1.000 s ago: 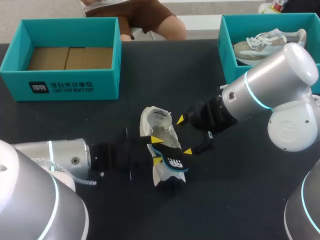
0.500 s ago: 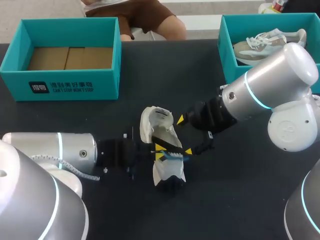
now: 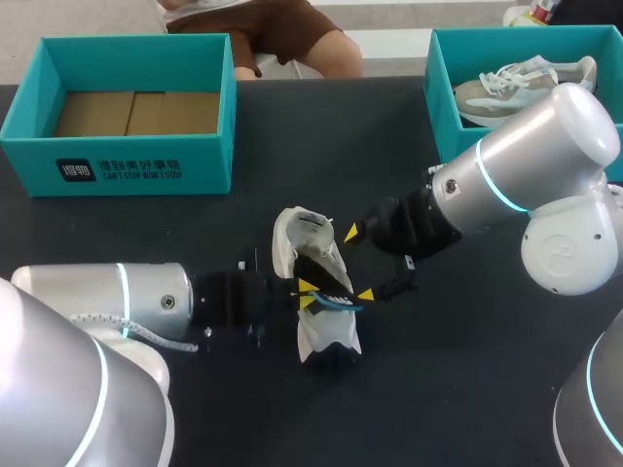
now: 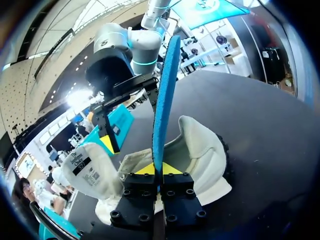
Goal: Take the shoe out of the shoebox, open the shoe tongue, remove and reinsert the insole, then place the shoe into the shoebox
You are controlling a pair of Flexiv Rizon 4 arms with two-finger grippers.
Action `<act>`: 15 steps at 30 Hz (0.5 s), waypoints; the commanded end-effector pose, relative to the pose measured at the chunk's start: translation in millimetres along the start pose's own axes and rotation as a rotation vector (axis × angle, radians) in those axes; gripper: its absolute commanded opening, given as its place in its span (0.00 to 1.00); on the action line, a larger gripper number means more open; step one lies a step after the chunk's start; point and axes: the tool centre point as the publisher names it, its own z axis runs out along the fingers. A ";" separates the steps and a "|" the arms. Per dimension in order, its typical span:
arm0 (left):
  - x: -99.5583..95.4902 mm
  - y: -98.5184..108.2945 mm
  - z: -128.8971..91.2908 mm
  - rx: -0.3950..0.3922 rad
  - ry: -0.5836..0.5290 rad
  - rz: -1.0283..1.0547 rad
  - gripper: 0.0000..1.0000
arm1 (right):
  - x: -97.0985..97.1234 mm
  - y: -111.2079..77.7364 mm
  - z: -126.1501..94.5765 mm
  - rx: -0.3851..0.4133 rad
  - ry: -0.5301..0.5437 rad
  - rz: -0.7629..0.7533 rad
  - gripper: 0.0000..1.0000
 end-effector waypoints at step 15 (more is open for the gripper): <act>-9.6 -22.7 -6.2 0.038 -0.011 0.015 0.31 | 0.6 0.0 0.8 -0.001 -0.001 0.000 1.00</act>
